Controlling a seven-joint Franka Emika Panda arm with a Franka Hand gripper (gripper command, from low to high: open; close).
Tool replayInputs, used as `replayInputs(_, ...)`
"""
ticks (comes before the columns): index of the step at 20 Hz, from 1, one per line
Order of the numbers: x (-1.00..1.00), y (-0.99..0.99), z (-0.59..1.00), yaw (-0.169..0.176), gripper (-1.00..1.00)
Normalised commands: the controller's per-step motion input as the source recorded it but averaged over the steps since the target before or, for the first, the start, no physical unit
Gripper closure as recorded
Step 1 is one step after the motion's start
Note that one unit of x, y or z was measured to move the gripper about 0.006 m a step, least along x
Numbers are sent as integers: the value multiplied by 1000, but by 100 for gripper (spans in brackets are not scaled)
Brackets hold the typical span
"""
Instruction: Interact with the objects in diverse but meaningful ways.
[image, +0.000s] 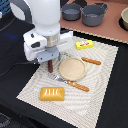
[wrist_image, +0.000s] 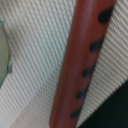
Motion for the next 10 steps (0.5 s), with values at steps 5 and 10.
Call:
replayInputs(5, 275, -2, -363, -28, 100)
replayInputs(10, 189, 0, -219, -17, 100)
